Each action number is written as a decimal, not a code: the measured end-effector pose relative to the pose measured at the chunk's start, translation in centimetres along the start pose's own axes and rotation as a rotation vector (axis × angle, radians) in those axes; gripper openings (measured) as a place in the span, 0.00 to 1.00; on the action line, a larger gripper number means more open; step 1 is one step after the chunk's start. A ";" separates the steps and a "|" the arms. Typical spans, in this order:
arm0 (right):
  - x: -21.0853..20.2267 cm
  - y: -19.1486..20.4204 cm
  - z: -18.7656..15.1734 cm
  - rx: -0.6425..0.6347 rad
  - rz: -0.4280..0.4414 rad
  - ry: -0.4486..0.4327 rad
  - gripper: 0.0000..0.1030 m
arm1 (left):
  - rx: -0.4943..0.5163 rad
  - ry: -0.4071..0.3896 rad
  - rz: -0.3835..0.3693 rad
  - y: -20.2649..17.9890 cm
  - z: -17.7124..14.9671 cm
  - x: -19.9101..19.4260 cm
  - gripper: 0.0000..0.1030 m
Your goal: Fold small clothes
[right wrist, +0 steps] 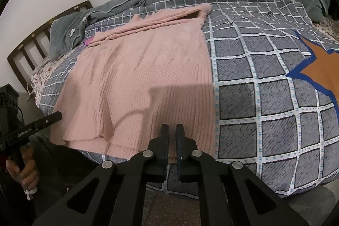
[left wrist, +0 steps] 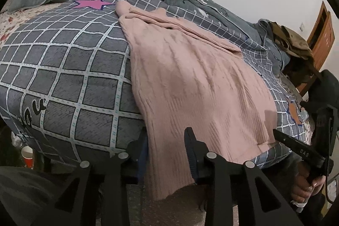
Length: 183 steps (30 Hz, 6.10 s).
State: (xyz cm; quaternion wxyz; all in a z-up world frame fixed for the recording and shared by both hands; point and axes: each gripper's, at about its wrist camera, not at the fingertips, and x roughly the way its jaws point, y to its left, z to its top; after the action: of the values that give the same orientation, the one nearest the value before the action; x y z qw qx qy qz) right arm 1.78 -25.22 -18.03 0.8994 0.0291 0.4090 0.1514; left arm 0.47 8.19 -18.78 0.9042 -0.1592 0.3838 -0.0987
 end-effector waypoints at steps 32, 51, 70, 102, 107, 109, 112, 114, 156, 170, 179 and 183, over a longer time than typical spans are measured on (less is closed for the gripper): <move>-1.8 -2.5 0.1 0.084 -0.054 -0.064 0.48 | -0.021 0.000 -0.025 0.1 -0.5 -0.3 0.29; -3.0 -1.1 -0.5 0.022 0.071 -0.118 0.07 | -0.081 -0.041 -0.050 1.5 0.2 -1.2 0.07; -6.0 -1.6 10.5 0.187 0.376 -0.369 0.07 | -0.196 -0.218 -0.156 2.2 10.8 -3.4 0.07; 8.7 -3.5 30.3 0.130 0.209 -0.348 0.06 | -0.039 -0.258 0.078 2.0 28.9 11.0 0.07; 13.2 -4.2 31.0 0.100 0.128 -0.280 0.07 | -0.090 -0.215 0.033 4.1 29.3 13.9 0.08; 14.9 -4.6 30.6 0.091 0.101 -0.242 0.11 | -0.145 -0.198 -0.029 5.3 29.3 14.7 0.11; 17.3 -5.6 29.9 0.092 0.084 -0.199 0.25 | -0.190 -0.179 -0.004 6.2 29.7 15.1 0.47; 18.6 -6.4 29.9 0.124 0.112 -0.148 0.35 | -0.183 -0.214 -0.006 6.5 29.7 14.8 0.65; 12.2 -5.6 20.8 0.118 -0.036 -0.054 0.53 | -0.078 -0.180 0.135 5.0 23.5 12.1 0.67; 10.6 -5.4 18.6 0.199 0.000 -0.031 0.52 | -0.139 -0.163 0.115 6.0 16.3 7.1 0.69; 9.0 -5.8 18.0 0.210 -0.009 -0.077 0.52 | -0.218 -0.125 0.067 7.5 16.4 8.4 0.69; 10.0 -5.9 18.4 0.216 -0.007 -0.057 0.52 | -0.246 -0.120 0.045 8.0 17.2 9.2 0.69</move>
State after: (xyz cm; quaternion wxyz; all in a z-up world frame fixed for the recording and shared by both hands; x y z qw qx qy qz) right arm 23.16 -26.61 -14.08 0.9028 0.1286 0.3974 0.1026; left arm 19.66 16.47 -16.53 0.9011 -0.2660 0.3418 -0.0210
